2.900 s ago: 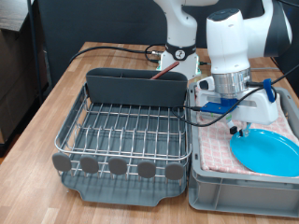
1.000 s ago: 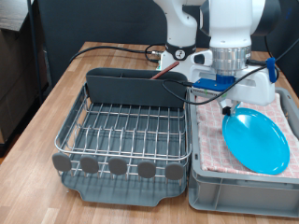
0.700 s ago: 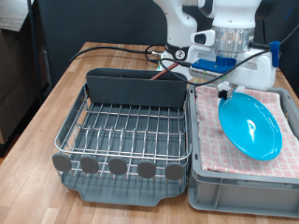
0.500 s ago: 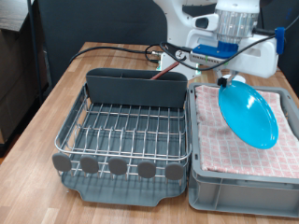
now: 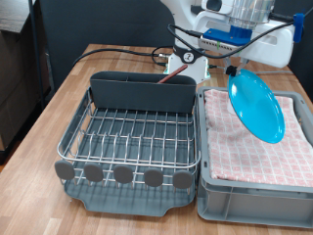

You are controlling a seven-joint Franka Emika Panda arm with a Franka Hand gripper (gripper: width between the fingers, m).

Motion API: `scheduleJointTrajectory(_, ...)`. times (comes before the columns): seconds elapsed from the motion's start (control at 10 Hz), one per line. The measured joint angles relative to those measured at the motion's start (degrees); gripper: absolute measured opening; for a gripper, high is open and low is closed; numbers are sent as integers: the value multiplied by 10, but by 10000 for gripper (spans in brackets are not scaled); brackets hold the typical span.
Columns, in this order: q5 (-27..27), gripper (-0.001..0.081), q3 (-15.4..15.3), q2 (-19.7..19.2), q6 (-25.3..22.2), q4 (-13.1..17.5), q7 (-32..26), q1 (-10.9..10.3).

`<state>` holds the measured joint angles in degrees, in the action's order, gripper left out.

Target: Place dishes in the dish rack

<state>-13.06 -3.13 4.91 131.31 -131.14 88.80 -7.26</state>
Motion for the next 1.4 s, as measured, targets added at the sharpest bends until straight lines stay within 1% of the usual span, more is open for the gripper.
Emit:
scheduleJointTrajectory(0.1, -31, 17, 0, 0, -32, 13, 6, 0)
scheduleJointTrajectory(0.2, -58, 17, 0, 0, -78, 33, 5, 1)
scheduleJointTrajectory(0.3, -86, 17, 1, 1, -124, 54, -9, 4)
scheduleJointTrajectory(0.5, -129, 17, 8, 3, -207, 95, -56, 10)
scheduleJointTrajectory(0.6, -157, 17, 13, 4, -232, 110, -89, 13)
scheduleJointTrajectory(0.7, -183, 17, 21, 8, -227, 117, -141, 18)
scheduleJointTrajectory(0.9, -184, 17, 45, 19, -174, 113, -257, 24)
scheduleJointTrajectory(1.1, -185, 17, 43, 17, -191, 113, -231, 24)
scheduleJointTrajectory(1.3, -195, 17, 49, 17, -201, 111, -232, 27)
scheduleJointTrajectory(1.4, -212, 17, 56, 18, -204, 108, -244, 30)
